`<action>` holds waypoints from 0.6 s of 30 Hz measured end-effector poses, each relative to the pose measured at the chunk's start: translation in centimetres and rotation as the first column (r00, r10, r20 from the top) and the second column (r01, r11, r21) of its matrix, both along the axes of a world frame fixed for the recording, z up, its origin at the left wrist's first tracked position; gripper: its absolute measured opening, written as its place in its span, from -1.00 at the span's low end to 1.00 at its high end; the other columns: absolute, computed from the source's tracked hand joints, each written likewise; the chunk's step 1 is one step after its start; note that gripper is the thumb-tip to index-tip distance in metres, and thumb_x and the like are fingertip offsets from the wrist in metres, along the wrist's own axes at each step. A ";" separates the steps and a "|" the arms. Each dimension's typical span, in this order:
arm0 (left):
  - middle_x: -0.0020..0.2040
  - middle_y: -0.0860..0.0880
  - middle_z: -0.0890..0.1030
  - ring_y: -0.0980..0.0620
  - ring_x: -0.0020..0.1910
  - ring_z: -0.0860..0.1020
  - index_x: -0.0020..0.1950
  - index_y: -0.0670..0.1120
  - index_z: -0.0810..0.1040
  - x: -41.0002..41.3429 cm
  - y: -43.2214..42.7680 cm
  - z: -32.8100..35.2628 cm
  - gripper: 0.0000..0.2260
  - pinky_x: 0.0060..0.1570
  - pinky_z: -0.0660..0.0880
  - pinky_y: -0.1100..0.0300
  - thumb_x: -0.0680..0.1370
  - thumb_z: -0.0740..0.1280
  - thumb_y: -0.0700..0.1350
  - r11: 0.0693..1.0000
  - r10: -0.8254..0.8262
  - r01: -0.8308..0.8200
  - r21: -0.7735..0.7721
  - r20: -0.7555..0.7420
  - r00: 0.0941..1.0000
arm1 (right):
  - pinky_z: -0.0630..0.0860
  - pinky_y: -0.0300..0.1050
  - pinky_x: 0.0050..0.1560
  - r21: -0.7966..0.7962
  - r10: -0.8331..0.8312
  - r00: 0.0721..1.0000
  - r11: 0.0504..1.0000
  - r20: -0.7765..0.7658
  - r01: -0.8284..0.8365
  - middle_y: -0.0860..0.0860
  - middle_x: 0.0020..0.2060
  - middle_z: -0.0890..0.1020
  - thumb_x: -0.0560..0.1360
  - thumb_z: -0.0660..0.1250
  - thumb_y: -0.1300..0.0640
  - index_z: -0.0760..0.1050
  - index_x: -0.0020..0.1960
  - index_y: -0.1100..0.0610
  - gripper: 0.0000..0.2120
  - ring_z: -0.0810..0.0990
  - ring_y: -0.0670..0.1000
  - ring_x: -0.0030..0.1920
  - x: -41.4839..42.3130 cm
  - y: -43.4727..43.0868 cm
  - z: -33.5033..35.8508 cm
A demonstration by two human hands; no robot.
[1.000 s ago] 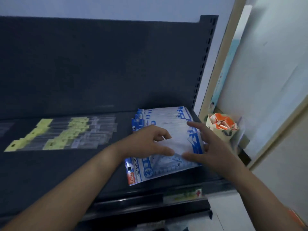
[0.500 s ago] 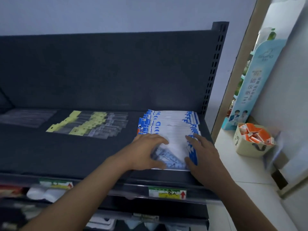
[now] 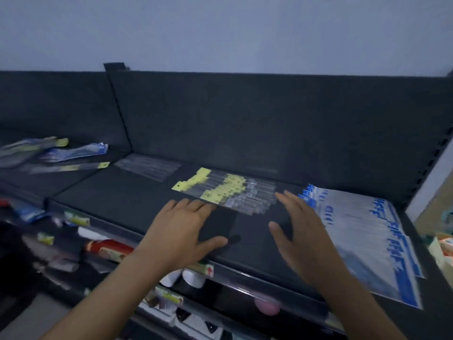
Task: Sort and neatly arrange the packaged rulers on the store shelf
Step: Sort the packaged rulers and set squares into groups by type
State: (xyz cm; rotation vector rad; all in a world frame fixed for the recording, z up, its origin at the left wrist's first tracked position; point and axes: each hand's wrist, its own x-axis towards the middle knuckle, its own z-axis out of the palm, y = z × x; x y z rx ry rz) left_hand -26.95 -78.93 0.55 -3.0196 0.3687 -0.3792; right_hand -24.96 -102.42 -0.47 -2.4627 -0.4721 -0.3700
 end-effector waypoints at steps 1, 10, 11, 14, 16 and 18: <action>0.41 0.10 0.38 0.04 0.34 0.35 0.51 0.09 0.19 -0.3 1.8 0.3 -0.26 0.28 0.23 0.11 0.46 -0.07 0.49 0.999 0.036 -0.036 0.010 0.017 0.999 | 0.05 -0.19 0.44 0.009 0.026 1.000 1.000 0.006 -0.026 -0.08 0.48 0.22 0.57 0.24 0.06 0.19 0.49 0.02 -0.48 0.14 -0.09 0.48 0.0 2.0 0.3; 0.43 0.13 0.35 0.05 0.36 0.33 0.52 0.08 0.19 -4.5 26.8 2.5 -0.17 0.32 0.23 0.11 0.41 -0.16 0.54 0.956 0.290 -0.288 -0.053 0.045 0.956 | 0.11 -0.18 0.44 0.073 0.169 0.986 0.983 -0.002 -0.169 -0.18 0.46 0.22 0.56 0.22 -0.02 0.21 0.47 -0.07 -0.50 0.14 -0.17 0.45 -0.7 27.4 1.2; 0.43 0.13 0.36 0.05 0.36 0.33 0.52 0.08 0.20 -4.7 29.6 2.6 -0.17 0.32 0.24 0.11 0.42 -0.13 0.54 0.948 0.313 -0.310 -0.076 0.043 0.949 | 0.11 -0.18 0.44 0.080 0.183 0.983 0.980 -0.017 -0.181 -0.19 0.46 0.21 0.56 0.22 -0.03 0.21 0.47 -0.07 -0.50 0.14 -0.17 0.45 -0.6 30.1 0.9; 0.43 0.08 0.38 0.02 0.36 0.36 0.52 0.05 0.22 -5.0 37.4 3.2 -0.16 0.30 0.28 0.09 0.39 -0.10 0.51 0.911 0.401 -0.393 -0.122 0.048 0.915 | 0.10 -0.21 0.43 0.075 0.233 0.971 0.971 -0.062 -0.228 -0.21 0.46 0.18 0.56 0.22 -0.04 0.20 0.46 -0.09 -0.51 0.13 -0.19 0.45 -0.1 37.0 0.1; 0.44 0.07 0.38 0.01 0.37 0.36 0.52 0.04 0.22 -4.6 41.5 3.3 -0.13 0.31 0.30 0.08 0.36 -0.13 0.52 0.891 0.437 -0.427 -0.156 0.029 0.899 | 0.08 -0.24 0.41 0.065 0.245 0.966 0.969 -0.077 -0.240 -0.21 0.45 0.19 0.56 0.23 -0.04 0.21 0.45 -0.10 -0.52 0.13 -0.20 0.44 0.7 40.7 -0.2; 0.44 0.07 0.38 0.02 0.38 0.36 0.51 0.05 0.22 -3.7 44.8 3.1 -0.11 0.32 0.30 0.08 0.33 -0.16 0.53 0.883 0.445 -0.438 -0.168 0.008 0.895 | 0.08 -0.25 0.40 0.050 0.251 0.965 0.968 -0.082 -0.247 -0.21 0.44 0.22 0.56 0.23 -0.04 0.25 0.43 -0.10 -0.55 0.15 -0.19 0.43 2.1 44.0 -0.3</action>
